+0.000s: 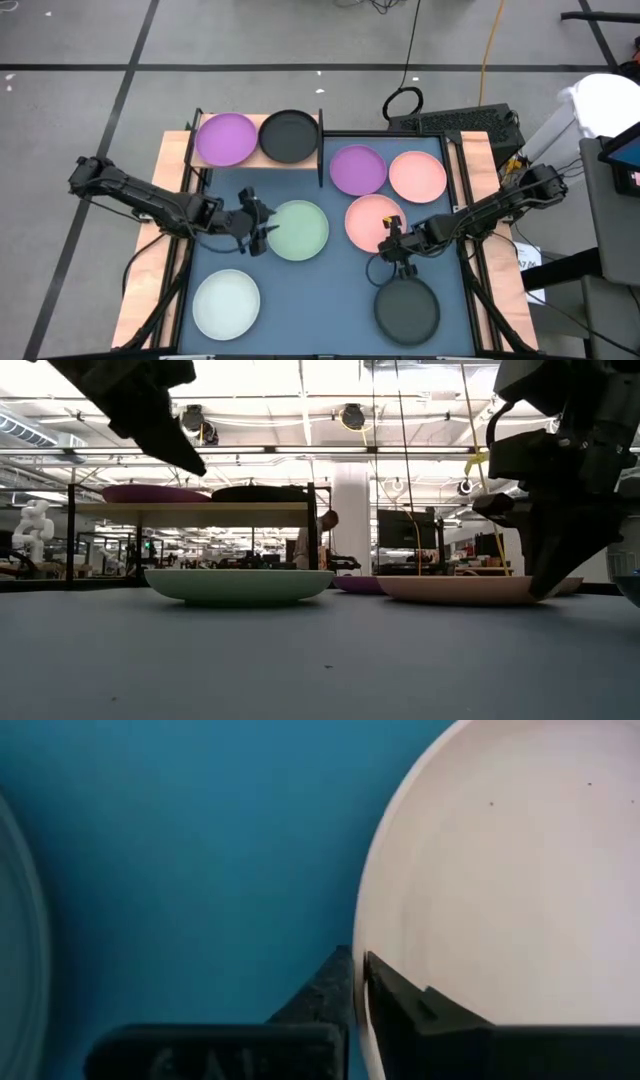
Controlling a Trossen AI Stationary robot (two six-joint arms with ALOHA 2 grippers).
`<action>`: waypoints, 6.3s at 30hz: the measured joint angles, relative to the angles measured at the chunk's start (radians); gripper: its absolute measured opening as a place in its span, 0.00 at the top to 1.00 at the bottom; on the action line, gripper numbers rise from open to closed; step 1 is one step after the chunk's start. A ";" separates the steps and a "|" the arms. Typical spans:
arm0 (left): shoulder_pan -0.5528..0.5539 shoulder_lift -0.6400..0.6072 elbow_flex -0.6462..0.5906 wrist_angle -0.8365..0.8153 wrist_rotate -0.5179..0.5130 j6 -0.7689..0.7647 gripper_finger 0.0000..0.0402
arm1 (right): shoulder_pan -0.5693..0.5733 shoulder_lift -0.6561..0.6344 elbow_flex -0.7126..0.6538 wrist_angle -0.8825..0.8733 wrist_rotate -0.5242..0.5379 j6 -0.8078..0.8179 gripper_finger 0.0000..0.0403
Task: Place and stack plates onto a shelf
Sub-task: Stack the bottom light pink plate on the black plate on the shelf, then stack the light green plate on the purple plate on the shelf
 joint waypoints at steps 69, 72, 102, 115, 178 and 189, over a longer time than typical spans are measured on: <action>-0.231 0.183 0.000 0.046 -0.034 -0.034 0.52 | -0.470 0.220 0.624 0.818 -0.057 -0.767 1.00; -0.231 0.183 0.000 0.046 -0.034 -0.035 0.52 | -0.506 0.253 0.653 0.848 -0.122 -0.745 1.00; -0.231 0.182 0.000 0.049 -0.034 -0.042 0.52 | -0.651 0.502 0.991 0.369 -0.193 -0.668 1.00; -0.231 0.182 0.000 0.049 -0.034 -0.049 0.52 | -0.651 0.537 0.991 0.209 -0.162 -0.719 1.00; -0.282 0.213 0.000 0.107 -0.027 -0.033 0.52 | -0.302 -0.031 0.382 0.152 -0.011 -0.112 0.86; -0.275 0.338 0.000 0.195 0.002 0.113 0.56 | -0.192 -0.240 -0.127 0.765 -0.012 0.050 0.86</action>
